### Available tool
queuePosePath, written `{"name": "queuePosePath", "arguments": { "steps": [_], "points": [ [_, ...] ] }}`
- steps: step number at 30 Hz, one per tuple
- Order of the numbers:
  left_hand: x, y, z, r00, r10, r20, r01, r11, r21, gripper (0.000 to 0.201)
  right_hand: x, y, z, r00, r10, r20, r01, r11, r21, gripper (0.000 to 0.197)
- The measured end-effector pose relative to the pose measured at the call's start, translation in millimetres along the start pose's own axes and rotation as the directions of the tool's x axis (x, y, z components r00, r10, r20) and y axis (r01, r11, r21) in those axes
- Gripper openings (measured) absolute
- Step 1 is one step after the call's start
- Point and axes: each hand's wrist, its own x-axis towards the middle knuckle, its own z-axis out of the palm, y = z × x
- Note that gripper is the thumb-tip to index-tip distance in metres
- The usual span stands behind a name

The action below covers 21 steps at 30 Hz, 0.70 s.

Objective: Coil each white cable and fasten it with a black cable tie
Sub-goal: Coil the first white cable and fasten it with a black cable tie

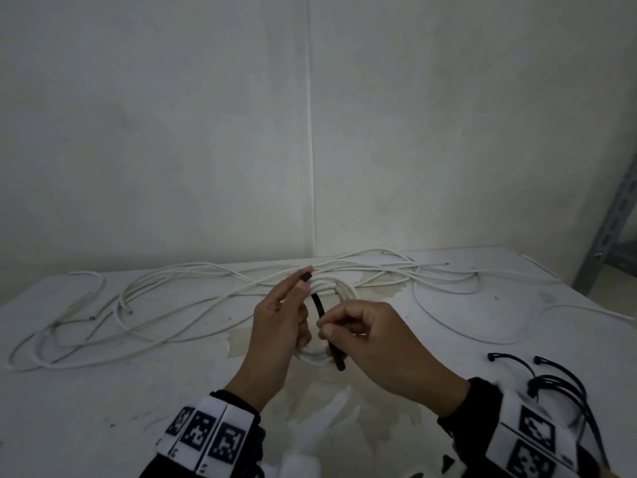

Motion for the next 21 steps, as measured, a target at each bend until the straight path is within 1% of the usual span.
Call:
{"name": "queuePosePath", "arguments": {
  "steps": [2, 3, 6, 9, 11, 13, 18, 21],
  "points": [
    [2, 2, -5, 1.000, 0.012, -0.001, -0.012, 1.000, -0.010, 0.021, -1, 2, 1, 0.998, -0.060, 0.035, 0.061, 0.998, -0.024, 0.036],
    [2, 4, -7, 1.000, 0.019, 0.005, -0.019, 1.000, -0.012, 0.021, -1, 2, 1, 0.994, -0.099, 0.045, 0.101, 0.994, -0.032, 0.038],
    [1, 5, -11, 0.998, 0.053, 0.043, -0.053, 0.999, 0.001, 0.024, -1, -1, 1, 0.972, -0.223, 0.069, 0.227, 0.972, -0.056, 0.030],
    [-1, 6, -12, 0.997, 0.054, 0.056, -0.054, 0.999, -0.005, 0.037, 4, -3, 1, 0.959, -0.282, -0.017, 0.281, 0.959, -0.037, 0.017],
    [-2, 7, -11, 0.998, 0.042, 0.052, -0.040, 0.999, -0.029, 0.038, 6, -5, 4, 0.951, -0.299, -0.076, 0.295, 0.954, -0.054, 0.015],
    [-4, 8, -9, 0.998, 0.038, 0.052, -0.037, 0.999, -0.030, 0.039, 8, -5, 6, 0.958, -0.269, -0.101, 0.263, 0.962, -0.069, 0.010],
    [-7, 9, -6, 0.997, 0.041, 0.068, -0.039, 0.999, -0.031, 0.037, 11, -8, 6, 0.983, -0.112, -0.146, 0.116, 0.993, 0.017, 0.017],
    [-9, 10, -5, 0.996, 0.031, 0.082, -0.029, 0.999, -0.029, 0.037, 12, -9, 3, 0.983, -0.066, -0.170, 0.070, 0.997, 0.019, 0.020]
  ]
}}
